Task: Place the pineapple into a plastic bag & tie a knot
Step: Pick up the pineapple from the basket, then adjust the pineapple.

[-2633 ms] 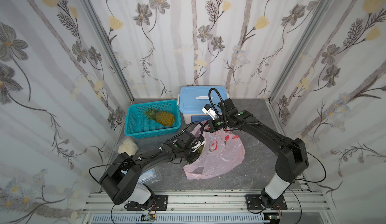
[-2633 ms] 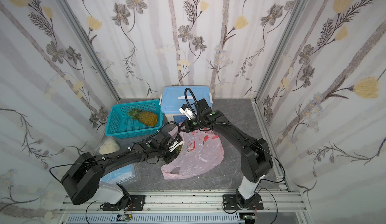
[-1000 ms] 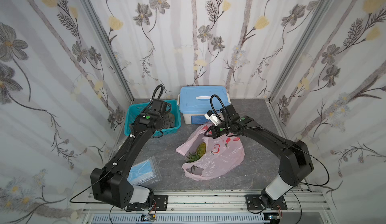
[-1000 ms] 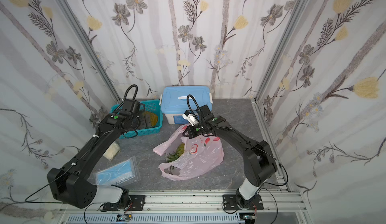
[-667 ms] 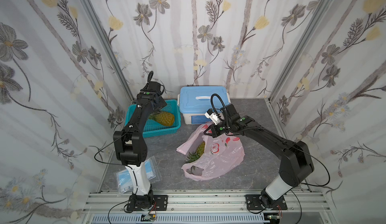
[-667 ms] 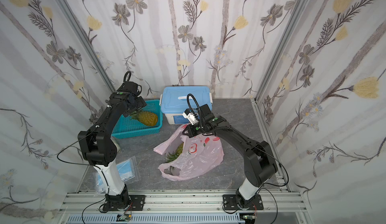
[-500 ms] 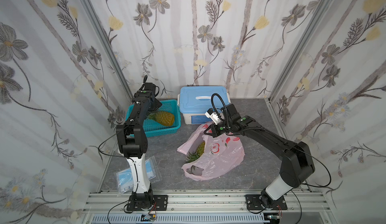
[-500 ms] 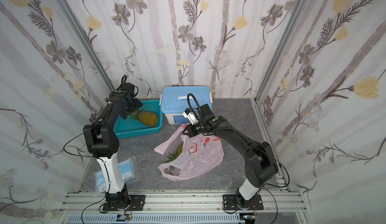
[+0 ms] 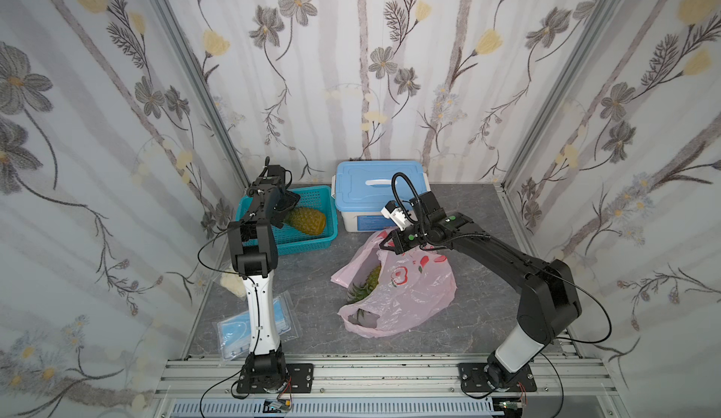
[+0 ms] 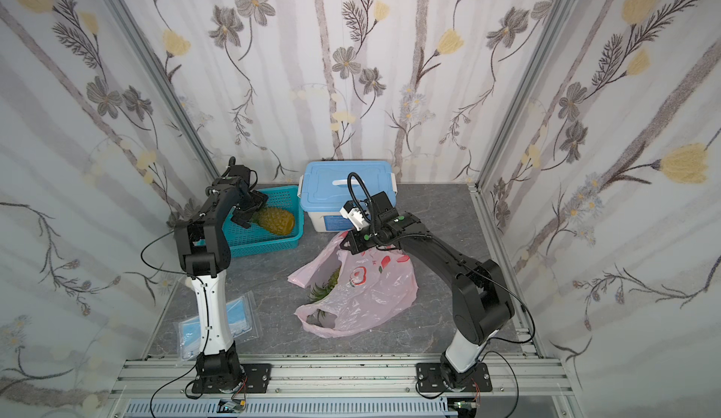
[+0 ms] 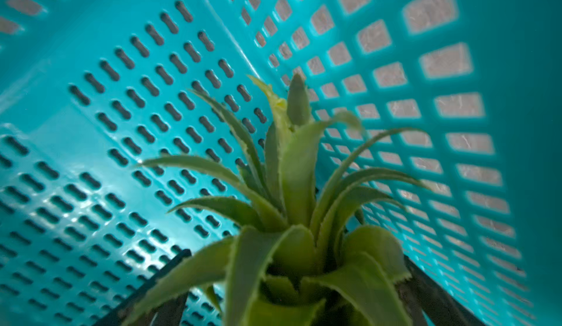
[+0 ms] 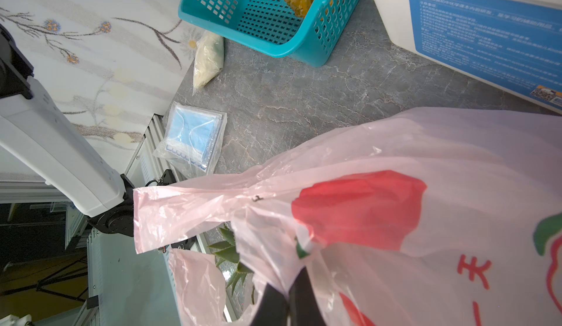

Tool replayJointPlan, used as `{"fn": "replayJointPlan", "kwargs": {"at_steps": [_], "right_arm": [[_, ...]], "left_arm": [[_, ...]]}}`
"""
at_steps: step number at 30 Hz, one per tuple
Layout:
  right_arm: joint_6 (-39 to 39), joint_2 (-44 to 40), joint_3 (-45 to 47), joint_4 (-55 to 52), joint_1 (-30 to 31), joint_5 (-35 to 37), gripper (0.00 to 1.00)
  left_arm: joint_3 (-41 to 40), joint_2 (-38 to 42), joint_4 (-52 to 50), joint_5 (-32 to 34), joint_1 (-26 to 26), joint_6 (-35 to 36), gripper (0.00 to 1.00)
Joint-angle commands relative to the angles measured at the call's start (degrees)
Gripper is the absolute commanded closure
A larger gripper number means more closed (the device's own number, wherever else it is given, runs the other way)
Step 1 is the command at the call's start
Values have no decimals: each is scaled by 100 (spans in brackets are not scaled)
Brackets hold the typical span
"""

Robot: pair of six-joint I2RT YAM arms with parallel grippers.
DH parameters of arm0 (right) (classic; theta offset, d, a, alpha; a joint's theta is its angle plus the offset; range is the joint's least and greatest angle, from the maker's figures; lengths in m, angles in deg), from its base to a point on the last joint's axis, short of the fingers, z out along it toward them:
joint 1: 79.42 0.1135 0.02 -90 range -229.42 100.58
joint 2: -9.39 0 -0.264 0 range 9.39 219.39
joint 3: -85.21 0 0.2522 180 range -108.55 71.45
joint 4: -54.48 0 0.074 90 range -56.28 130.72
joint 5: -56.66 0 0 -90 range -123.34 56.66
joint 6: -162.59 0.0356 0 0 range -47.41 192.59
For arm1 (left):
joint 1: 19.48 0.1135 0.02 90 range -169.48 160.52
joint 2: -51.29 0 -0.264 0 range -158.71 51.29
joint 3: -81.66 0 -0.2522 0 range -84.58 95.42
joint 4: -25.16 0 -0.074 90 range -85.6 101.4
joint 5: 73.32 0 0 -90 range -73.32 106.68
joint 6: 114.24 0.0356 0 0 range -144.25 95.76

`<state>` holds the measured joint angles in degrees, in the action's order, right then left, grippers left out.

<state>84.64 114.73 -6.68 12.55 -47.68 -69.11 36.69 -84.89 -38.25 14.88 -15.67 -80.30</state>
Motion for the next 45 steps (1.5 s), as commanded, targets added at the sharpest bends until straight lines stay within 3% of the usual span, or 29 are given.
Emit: {"fn": "replayJointPlan", "kwargs": {"at_steps": [1,7,14,19,23,31,41,45], "right_arm": [[-167,0,-60,9,11,26,100],[-177,-20,-45,6,7,31,100],[-220,-86,-53,-14,29,64,100],[-267,-153,10,11,42,71,100],[-274,-209,33,44,51,35,100],[-158,-379,124,186,51,-7,100],[849,-360,68,285,42,-35,100],[1014,-245,-78,203,42,62,100]], "left_arm": [[-31,-71,136,-4,9,-324,3],[-266,-59,599,-84,66,-422,25],[-980,558,1342,29,67,-412,69],[-1330,1170,1676,-15,58,67,100],[-1696,1806,2185,-53,3,510,100],[-2554,3179,3506,-275,-527,2775,100],[-4683,5574,5233,-767,-909,2887,100],[-5258,6543,5521,-1576,-1305,2980,100]]}}
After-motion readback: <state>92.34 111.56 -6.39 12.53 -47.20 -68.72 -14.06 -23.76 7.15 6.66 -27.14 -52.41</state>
